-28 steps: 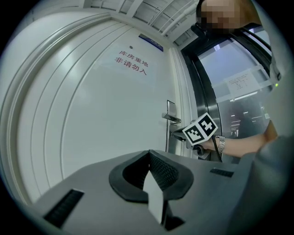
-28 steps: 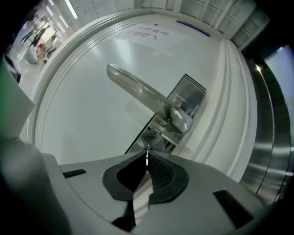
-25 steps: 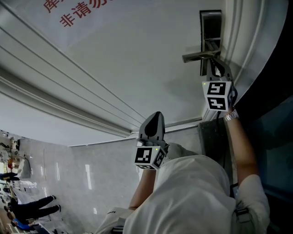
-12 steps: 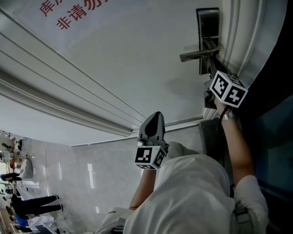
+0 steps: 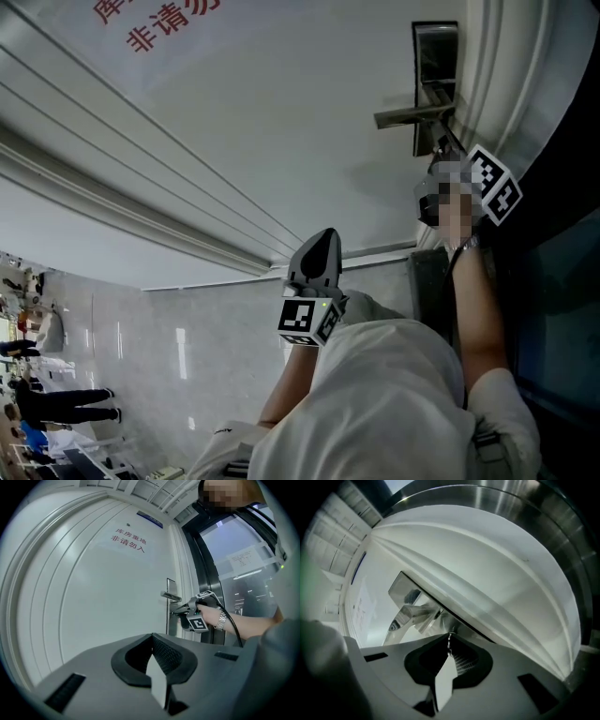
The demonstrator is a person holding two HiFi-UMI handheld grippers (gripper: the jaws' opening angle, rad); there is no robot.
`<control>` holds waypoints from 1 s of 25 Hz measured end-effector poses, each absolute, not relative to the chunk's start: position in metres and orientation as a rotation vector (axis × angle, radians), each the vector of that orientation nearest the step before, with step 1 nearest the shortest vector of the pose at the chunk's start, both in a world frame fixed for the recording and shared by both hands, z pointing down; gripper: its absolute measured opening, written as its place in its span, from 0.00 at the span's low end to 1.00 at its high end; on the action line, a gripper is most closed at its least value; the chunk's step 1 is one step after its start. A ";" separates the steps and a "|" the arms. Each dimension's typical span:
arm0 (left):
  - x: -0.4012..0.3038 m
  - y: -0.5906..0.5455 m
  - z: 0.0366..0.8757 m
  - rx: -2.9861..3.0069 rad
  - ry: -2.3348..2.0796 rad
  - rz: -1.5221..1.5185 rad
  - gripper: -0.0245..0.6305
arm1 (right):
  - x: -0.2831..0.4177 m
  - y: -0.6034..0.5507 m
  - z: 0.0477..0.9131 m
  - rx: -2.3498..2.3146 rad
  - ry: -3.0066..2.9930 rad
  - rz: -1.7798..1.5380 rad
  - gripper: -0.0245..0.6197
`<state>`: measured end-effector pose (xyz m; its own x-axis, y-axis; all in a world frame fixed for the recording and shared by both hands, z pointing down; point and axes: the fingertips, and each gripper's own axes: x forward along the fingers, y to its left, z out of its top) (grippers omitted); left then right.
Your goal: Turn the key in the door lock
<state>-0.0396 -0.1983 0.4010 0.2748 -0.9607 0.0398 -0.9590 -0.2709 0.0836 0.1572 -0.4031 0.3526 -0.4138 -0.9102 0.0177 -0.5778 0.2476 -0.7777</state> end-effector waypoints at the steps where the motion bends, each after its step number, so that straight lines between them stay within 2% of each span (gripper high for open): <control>1: -0.040 -0.198 0.400 2.437 -1.842 -0.028 0.05 | 0.157 -0.403 0.353 -1.320 2.059 -1.048 0.06; 10: -0.037 -0.199 0.403 2.442 -1.835 0.004 0.05 | 0.158 -0.403 0.355 -1.113 1.848 -1.262 0.08; 15: -0.035 -0.203 0.397 2.458 -1.836 -0.009 0.05 | 0.158 -0.403 0.355 -1.159 1.913 -1.193 0.08; 18: -0.034 -0.203 0.403 2.446 -1.818 0.011 0.05 | 0.160 -0.404 0.358 -1.205 1.924 -1.178 0.16; 25: -0.028 -0.209 0.402 2.470 -1.794 -0.006 0.05 | 0.142 -0.378 0.361 -1.170 2.109 -1.131 0.16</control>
